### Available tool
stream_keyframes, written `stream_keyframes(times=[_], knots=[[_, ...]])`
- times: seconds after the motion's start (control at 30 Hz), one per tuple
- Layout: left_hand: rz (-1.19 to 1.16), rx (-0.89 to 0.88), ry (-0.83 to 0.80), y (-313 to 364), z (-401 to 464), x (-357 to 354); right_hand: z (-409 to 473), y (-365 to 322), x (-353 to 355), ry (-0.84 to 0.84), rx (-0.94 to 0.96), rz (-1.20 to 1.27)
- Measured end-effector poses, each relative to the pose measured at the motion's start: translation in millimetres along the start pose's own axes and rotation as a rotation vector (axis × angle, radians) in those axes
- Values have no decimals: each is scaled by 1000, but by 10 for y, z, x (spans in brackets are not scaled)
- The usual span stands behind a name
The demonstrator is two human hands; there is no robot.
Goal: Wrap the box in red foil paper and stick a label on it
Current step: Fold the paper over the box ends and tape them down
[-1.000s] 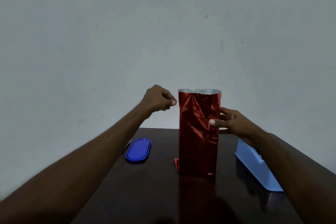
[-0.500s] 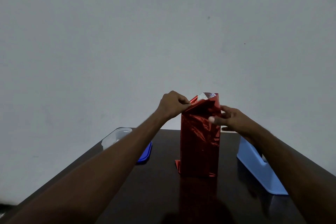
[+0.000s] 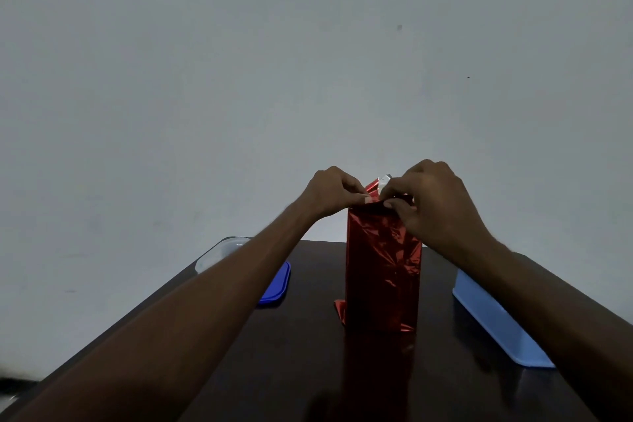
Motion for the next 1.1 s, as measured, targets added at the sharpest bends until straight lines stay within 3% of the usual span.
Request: stream_keyframes(times=[0.2,0.67,0.9,1.1], knots=[[75,-19,-92,69,86,-1,-222,-96,-79,84,116,-100],[292,-81,-302,155,185,-130,-430,-136,-158,90,91,-144],[231,-31,-474,182,197,-114,-468,-127,-172,101,101,-176],[218,29,-523,200,216,-71,-460,-150,-122,123,73,-100]])
Point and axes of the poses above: each hand's wrist, its own z-axis towards the middle knuckle, its own x-axis out of the back of the hand, y = z × x, the point moved 6 cm from there along z, towards the middle knuckle, and after that the axes turned 8 degrees about y, right-handed, at the moved point
